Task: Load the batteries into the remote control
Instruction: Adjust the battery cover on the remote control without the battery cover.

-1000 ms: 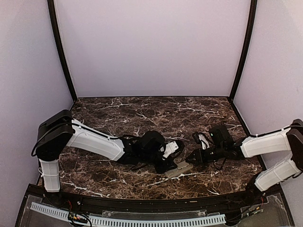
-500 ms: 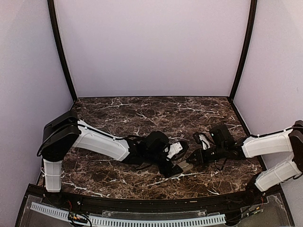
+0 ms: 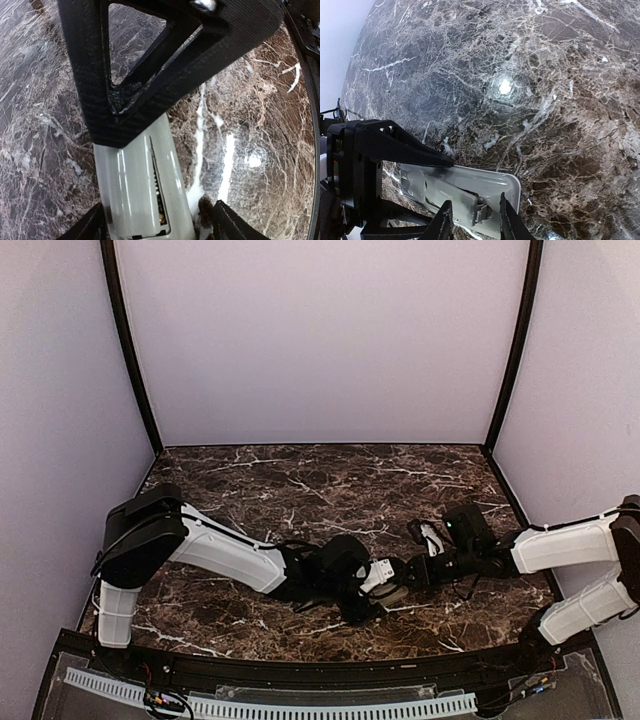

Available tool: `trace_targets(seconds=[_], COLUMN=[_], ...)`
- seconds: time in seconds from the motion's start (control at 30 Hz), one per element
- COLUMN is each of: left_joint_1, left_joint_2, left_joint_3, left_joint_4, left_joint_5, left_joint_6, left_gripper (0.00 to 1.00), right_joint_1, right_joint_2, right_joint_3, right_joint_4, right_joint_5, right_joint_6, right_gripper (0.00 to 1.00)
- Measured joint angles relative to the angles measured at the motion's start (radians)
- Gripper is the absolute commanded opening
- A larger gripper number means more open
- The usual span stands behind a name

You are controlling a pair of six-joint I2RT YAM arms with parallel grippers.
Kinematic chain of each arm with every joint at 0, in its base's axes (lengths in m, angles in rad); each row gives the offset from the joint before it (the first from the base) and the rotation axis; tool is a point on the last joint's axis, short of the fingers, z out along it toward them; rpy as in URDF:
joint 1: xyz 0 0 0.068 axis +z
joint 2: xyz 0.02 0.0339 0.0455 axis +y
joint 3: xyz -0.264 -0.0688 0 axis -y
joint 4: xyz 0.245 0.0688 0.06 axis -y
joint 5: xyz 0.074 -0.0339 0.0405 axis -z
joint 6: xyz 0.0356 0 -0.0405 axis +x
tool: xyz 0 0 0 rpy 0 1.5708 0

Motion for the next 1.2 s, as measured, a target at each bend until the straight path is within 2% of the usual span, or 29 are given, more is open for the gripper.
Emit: trace_targets(seconds=[0.3,0.7,0.87,0.9,1.0,1.2], left_joint_1=[-0.011,-0.024,-0.024,-0.024,-0.025,-0.025], left_joint_2=[0.001,0.001,0.001,0.001,0.001,0.001], left_joint_3=[0.0,0.0,0.0,0.0,0.0,-0.013], left_joint_4=[-0.001,0.0,0.0,0.001,0.001,0.027], left_joint_5=[-0.034,-0.083,-0.085,-0.085,-0.085,-0.082], left_joint_6=[0.027,0.05,0.05,0.05,0.05,0.061], left_gripper=[0.63,0.46,0.42,0.43,0.61,0.74], right_joint_1=[0.0,0.0,0.0,0.0,0.0,-0.006], right_joint_2=[0.0,0.001,0.001,0.001,0.001,0.021], right_joint_3=[0.0,0.0,0.0,0.001,0.016,0.101], right_joint_4=[0.002,0.005,0.003,0.001,-0.013,-0.055], right_joint_5=[-0.004,-0.02,-0.027,-0.027,-0.031,-0.043], right_joint_6=[-0.002,-0.002,-0.017,-0.022,-0.047,-0.116], right_gripper=[0.3,0.29,0.29,0.29,0.29,0.27])
